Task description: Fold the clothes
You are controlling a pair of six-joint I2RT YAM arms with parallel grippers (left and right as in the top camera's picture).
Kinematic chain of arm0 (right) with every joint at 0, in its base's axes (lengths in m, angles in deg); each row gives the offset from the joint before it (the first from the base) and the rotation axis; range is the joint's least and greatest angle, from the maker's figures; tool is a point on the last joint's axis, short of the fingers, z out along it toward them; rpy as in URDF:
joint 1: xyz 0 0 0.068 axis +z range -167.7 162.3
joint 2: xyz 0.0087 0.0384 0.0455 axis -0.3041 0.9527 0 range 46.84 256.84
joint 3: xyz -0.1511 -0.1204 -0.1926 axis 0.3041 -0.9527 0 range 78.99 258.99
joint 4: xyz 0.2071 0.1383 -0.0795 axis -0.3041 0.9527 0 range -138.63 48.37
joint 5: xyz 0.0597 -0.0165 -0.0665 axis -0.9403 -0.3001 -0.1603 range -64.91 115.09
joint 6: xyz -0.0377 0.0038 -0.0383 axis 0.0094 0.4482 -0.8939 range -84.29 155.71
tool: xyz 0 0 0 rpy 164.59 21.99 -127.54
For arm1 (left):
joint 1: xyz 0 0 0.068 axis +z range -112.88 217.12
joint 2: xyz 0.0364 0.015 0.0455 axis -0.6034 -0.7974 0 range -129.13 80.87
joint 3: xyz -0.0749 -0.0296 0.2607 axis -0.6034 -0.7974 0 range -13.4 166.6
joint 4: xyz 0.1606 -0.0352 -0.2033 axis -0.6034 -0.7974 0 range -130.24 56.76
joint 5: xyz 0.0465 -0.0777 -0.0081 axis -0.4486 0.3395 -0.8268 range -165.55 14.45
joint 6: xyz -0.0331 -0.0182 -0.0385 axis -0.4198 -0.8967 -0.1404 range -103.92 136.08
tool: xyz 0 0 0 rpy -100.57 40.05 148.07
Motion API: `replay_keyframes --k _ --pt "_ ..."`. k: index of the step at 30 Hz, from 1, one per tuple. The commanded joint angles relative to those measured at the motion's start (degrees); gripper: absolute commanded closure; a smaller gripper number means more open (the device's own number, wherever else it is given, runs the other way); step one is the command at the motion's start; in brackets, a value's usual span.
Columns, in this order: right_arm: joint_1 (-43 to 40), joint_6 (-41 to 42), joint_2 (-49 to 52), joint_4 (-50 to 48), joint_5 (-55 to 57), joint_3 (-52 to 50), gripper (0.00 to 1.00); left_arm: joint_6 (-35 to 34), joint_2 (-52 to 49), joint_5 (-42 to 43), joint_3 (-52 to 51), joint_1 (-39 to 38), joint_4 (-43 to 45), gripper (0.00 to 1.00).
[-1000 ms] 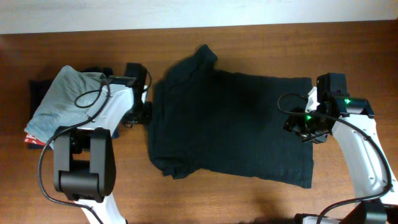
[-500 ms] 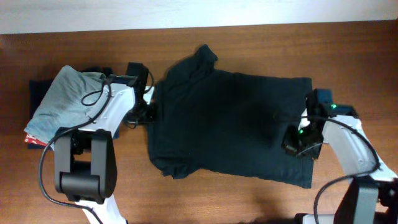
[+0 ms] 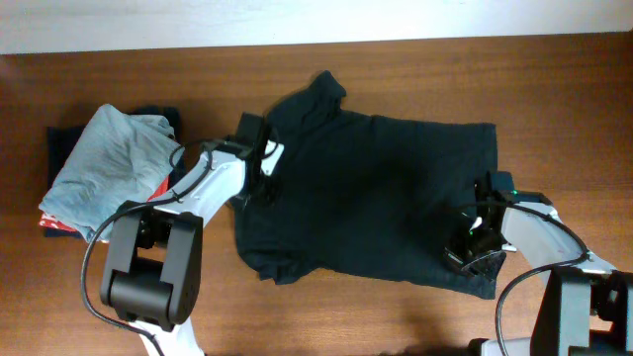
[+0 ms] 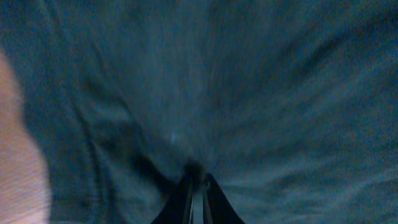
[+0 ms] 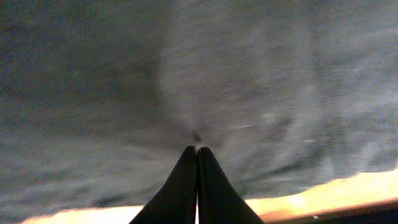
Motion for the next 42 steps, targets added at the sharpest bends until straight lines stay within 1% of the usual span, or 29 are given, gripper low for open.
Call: replay_keyframes --k 1,4,8,11,14,15,16,17,18,20,23,25,27,31,39,42 --pt "-0.4 3.1 0.2 -0.3 6.3 -0.4 0.96 1.2 0.2 0.0 -3.5 0.7 1.4 0.93" --pt "-0.4 3.9 0.2 -0.2 13.2 -0.4 0.96 1.2 -0.5 -1.8 -3.7 0.7 1.5 0.93" --pt "-0.4 10.9 0.2 1.9 24.5 -0.4 0.96 1.2 -0.5 -2.0 -3.7 0.7 1.4 0.93" --pt "-0.5 12.3 0.2 2.1 27.7 -0.4 0.96 1.1 -0.5 -2.0 -3.7 0.7 1.4 0.93" --pt "-0.5 12.3 0.2 1.7 28.0 -0.4 0.96 1.2 -0.5 -2.0 -3.7 0.7 1.4 0.93" --pt "-0.5 12.3 0.2 1.6 26.9 -0.1 0.96 1.2 -0.4 -2.0 -3.7 0.7 1.4 0.93" --pt "-0.5 9.9 0.2 1.6 23.4 1.0 0.96 1.2 -0.4 -2.0 -3.5 0.7 1.3 0.93" --pt "-0.5 6.3 0.2 0.9 20.8 1.7 0.96 1.2 -0.4 -2.0 -3.1 0.7 0.9 0.93" --pt "-0.5 0.9 -0.2 -0.5 16.7 2.4 0.96 1.2 -0.4 -2.0 -2.3 0.7 -0.1 0.93" --pt "-0.5 -3.7 -1.2 -1.7 11.3 3.4 0.96 1.2 -0.3 -2.0 -0.5 0.7 -2.0 0.93" --pt "-0.5 -8.6 -3.7 -2.5 2.4 5.2 0.96 1.2 0.3 -3.6 4.0 0.7 -6.6 0.94" --pt "-0.5 -12.4 -4.2 -3.0 -3.7 5.4 0.95 1.2 0.4 -4.1 5.2 0.7 -7.4 0.93" --pt "-0.5 -12.5 -3.9 -2.3 -5.9 5.2 0.95 1.2 0.4 -4.1 5.2 0.7 -6.9 0.91" --pt "-0.4 -11.5 -2.5 -0.5 -6.1 4.1 0.95 1.2 -0.3 -4.1 5.2 0.7 -5.4 0.89" --pt "-0.4 -2.0 3.2 -2.1 -5.9 -1.4 0.95 1.2 -1.7 -4.1 5.2 0.7 -4.0 0.89" --pt "-0.5 3.0 5.5 -2.4 -3.1 -2.4 0.96 1.2 -1.7 -4.1 5.2 0.8 -3.9 0.89"
